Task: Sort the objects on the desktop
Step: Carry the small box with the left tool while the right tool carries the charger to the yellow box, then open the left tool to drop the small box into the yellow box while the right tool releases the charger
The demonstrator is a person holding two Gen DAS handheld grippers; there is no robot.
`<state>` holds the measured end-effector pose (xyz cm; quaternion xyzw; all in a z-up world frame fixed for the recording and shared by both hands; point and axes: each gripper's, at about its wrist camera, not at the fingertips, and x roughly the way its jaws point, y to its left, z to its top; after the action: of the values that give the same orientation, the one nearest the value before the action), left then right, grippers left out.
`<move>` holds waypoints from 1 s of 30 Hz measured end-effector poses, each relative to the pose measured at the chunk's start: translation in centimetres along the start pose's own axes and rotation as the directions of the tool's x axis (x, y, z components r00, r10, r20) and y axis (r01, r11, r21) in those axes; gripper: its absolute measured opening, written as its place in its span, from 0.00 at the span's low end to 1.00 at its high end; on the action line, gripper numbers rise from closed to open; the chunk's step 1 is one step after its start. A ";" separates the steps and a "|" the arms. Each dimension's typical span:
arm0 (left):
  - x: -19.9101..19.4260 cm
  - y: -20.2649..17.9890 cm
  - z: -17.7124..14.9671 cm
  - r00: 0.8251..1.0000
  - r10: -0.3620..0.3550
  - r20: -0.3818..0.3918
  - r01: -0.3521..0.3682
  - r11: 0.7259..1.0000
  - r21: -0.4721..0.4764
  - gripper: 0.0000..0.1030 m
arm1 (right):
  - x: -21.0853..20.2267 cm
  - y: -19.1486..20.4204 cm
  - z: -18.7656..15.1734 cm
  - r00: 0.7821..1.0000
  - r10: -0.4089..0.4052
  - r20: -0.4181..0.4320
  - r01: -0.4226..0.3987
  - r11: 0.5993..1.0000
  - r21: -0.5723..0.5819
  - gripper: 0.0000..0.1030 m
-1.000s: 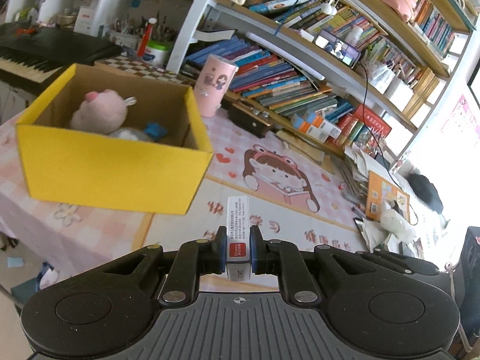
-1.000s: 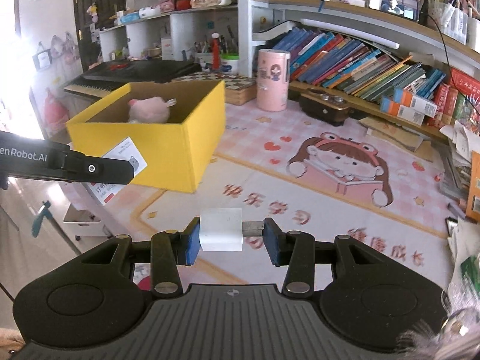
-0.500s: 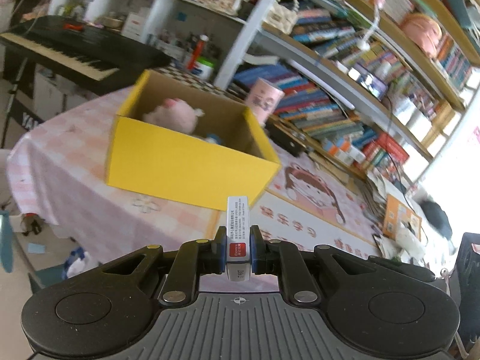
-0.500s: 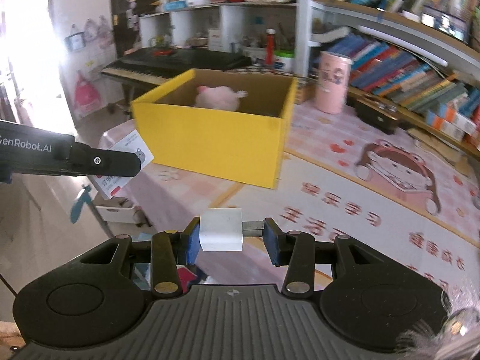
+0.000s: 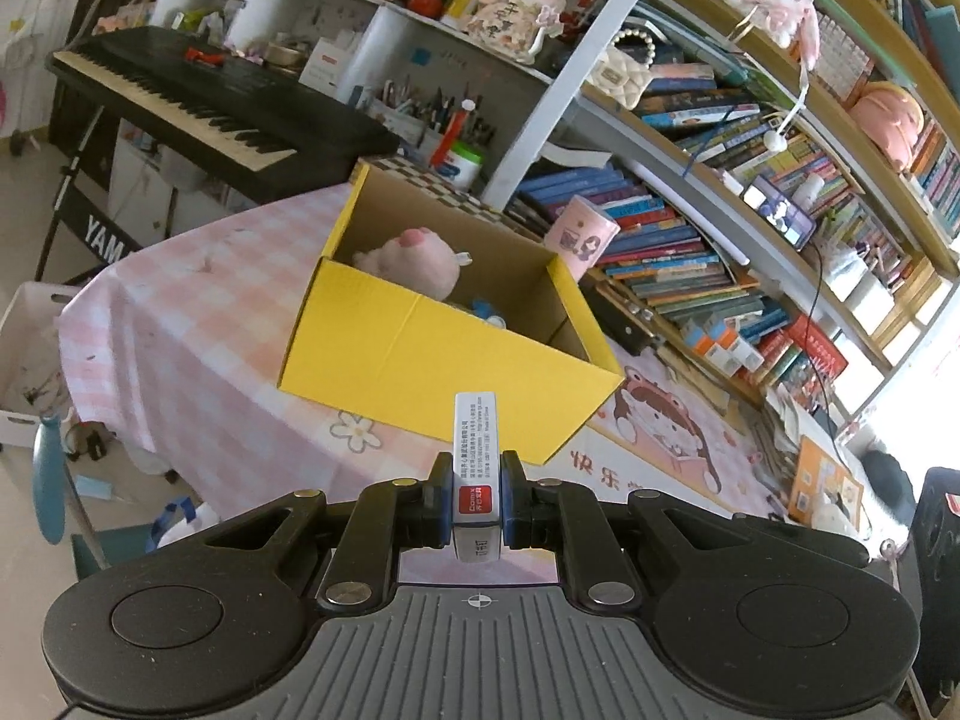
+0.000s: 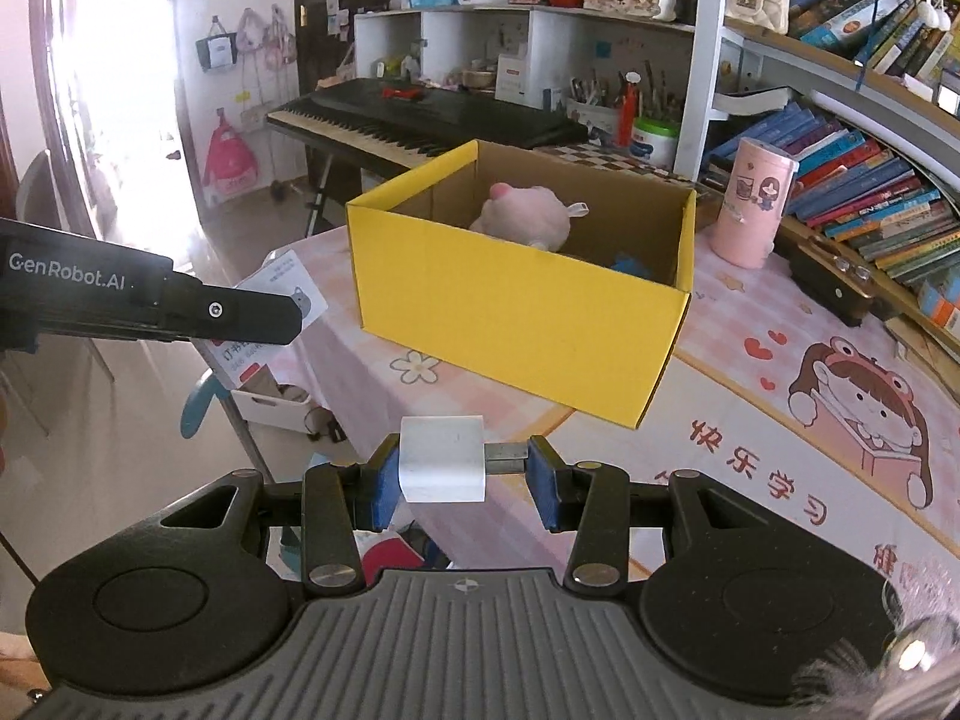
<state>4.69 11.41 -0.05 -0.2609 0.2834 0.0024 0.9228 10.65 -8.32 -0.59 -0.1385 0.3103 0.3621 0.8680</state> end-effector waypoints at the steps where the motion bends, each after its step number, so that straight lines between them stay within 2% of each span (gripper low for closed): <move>1: 0.3 0.0 0.1 1.000 0.000 0.001 0.000 1.000 0.001 0.13 | 0.2 -0.2 0.2 1.000 0.000 0.003 0.000 1.000 -0.004 0.39; 10: 3.0 -0.8 3.3 0.998 0.016 0.063 -0.018 0.999 0.033 0.13 | 2.6 -2.9 3.5 0.997 0.014 0.081 -0.012 0.999 -0.031 0.39; 18: 5.9 -2.3 5.9 0.996 0.023 0.091 -0.029 0.997 0.068 0.13 | 4.7 -6.4 6.6 0.990 0.015 0.138 -0.012 1.000 -0.027 0.39; 30: 11.6 -4.1 10.1 0.990 0.075 0.119 -0.090 0.989 0.121 0.13 | 9.3 -11.3 11.3 0.980 0.021 0.200 -0.016 1.000 -0.025 0.39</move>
<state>20.30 11.10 3.00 -0.1898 0.2405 0.0376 0.9512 28.73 -5.90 2.38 -0.1086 0.2184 0.3859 0.8897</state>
